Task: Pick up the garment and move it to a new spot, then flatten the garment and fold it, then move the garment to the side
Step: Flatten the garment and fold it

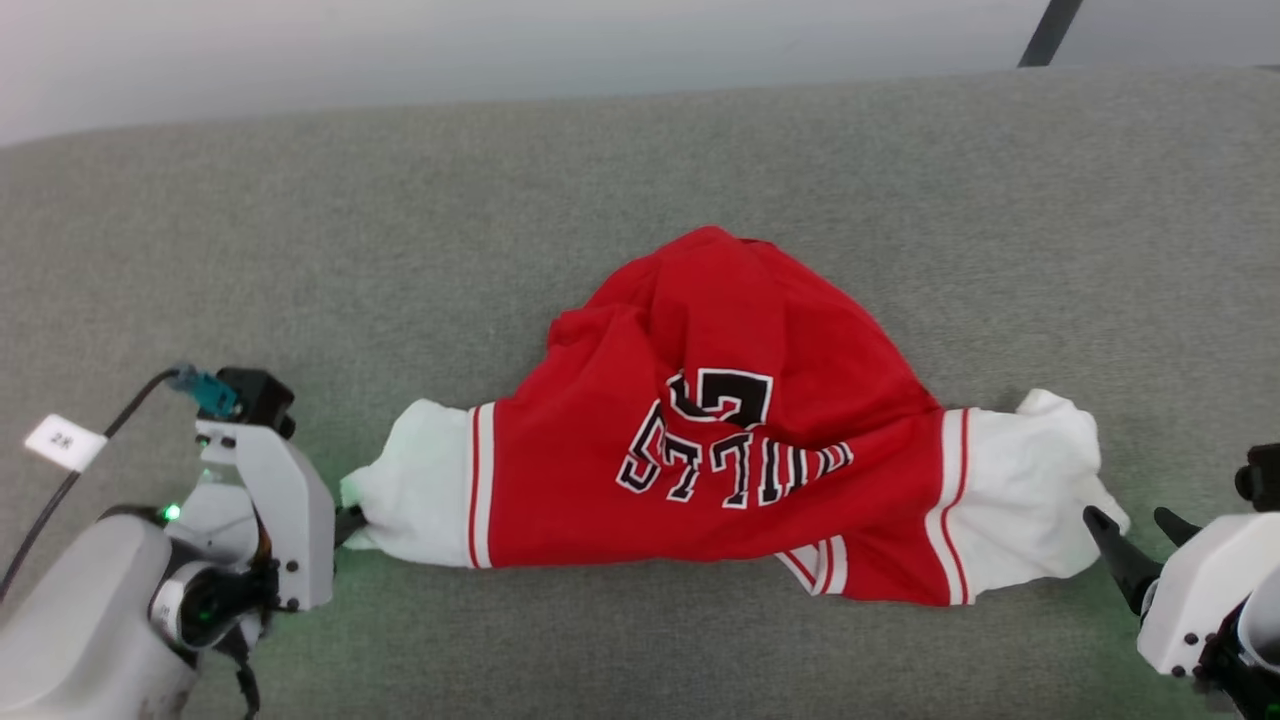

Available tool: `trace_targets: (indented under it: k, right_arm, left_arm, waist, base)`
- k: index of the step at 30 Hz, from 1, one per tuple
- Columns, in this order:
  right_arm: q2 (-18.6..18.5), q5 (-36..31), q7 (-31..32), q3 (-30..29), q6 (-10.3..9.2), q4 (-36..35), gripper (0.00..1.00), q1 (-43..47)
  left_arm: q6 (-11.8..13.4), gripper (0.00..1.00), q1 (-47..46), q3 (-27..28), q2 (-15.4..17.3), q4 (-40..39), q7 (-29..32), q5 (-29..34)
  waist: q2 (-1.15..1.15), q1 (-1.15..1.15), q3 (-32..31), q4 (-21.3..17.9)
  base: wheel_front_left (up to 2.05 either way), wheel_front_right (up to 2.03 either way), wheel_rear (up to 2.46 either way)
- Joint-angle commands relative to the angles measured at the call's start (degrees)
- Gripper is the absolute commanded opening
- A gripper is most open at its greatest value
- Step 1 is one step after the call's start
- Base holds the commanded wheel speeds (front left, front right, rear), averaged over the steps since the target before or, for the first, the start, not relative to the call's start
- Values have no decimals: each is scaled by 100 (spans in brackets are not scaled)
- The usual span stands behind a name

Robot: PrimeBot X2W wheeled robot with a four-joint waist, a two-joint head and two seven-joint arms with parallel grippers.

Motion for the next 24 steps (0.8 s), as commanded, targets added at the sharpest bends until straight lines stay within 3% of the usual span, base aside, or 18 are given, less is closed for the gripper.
trace_targets:
  k: [1, 11, 12, 13, 14, 24]
  right_arm:
    - [-27, 1, 77, 11, -5, 67, 100, -90]
    - [-41, -84, 648, 41, -5, 963, 100, -433]
    - [-55, -106, 707, 73, -5, 1035, 72, -435]
    - [-30, -93, 763, 85, -5, 1096, 25, -451]
    - [-28, -81, 830, 95, -5, 1140, 0, -469]
    - [-42, 212, 1567, 58, 1, 931, 0, -785]
  left_arm:
    - [-28, 0, -49, -55, -77, 27, -38, 47]
    - [-114, 0, -345, -162, -194, 171, -138, 66]
    - [-126, 0, -363, -168, -201, 194, -141, 57]
    - [-135, 0, -378, -169, -204, 220, -153, 41]
    - [-142, 0, -394, -172, -205, 243, -164, 26]
    - [-190, 0, -656, -164, -144, 352, -93, -123]
  waist:
    - [0, 0, 122, 114]
    - [0, 0, 372, 349]
    - [0, 0, 383, 363]
    - [0, 0, 391, 371]
    - [0, 0, 395, 378]
    - [0, 0, 272, 354]
  base:
    - [0, 0, 0]
    - [0, 0, 0]
    - [0, 0, 0]
    - [0, 0, 0]
    - [0, 0, 0]
    - [0, 0, 0]
